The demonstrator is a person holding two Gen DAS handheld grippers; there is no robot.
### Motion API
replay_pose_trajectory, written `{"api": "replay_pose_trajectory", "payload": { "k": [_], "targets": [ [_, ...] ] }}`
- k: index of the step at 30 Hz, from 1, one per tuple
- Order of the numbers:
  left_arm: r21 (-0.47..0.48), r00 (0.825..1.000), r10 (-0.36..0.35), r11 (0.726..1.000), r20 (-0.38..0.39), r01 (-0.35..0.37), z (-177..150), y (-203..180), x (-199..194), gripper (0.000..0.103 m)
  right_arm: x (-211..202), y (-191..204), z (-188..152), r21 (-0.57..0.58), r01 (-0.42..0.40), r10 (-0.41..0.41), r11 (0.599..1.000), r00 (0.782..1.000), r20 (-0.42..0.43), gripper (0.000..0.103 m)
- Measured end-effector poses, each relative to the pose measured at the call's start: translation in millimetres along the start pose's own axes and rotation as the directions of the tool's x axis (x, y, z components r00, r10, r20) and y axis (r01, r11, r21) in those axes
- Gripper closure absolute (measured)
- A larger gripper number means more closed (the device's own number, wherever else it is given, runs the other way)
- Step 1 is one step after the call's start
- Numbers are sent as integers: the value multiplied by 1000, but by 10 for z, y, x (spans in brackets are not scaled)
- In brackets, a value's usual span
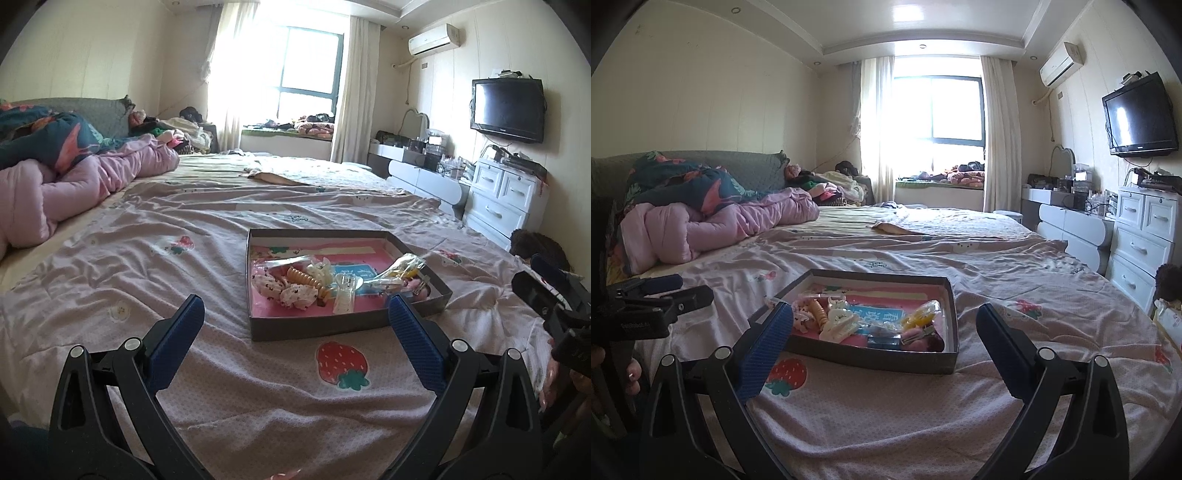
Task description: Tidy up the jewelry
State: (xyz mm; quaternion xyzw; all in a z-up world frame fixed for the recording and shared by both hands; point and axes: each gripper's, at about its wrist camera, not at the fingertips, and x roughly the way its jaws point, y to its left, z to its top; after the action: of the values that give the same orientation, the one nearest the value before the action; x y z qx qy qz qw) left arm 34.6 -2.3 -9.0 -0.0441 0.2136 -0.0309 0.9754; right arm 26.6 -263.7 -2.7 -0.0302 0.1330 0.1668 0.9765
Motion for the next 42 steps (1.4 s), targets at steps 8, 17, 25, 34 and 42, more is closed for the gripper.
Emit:
{"api": "replay_pose_trajectory", "payload": {
  "k": [8,17,25,34,42],
  "targets": [
    [2,1000,8,1000,4,-8,22,-27,-25,11,29,-5,-17,2,-4,4,1000,1000,-9,7],
    [-3,1000,2,1000,-14,-2,23,-40,-15,11,55,-28,-28,5,-9,9,1000,1000,-14,7],
    [2,1000,9,1000,-22,-9,1,-50,3,11,62,-38,-45,7,-11,11,1000,1000,-16,7],
    [1,1000,15,1000,-23,-15,-10,-46,4,11,61,-36,-41,7,-11,11,1000,1000,-15,7],
    [-1,999,19,1000,-27,-19,-12,-41,4,11,61,-35,-39,6,-11,11,1000,1000,-15,7]
  ]
}}
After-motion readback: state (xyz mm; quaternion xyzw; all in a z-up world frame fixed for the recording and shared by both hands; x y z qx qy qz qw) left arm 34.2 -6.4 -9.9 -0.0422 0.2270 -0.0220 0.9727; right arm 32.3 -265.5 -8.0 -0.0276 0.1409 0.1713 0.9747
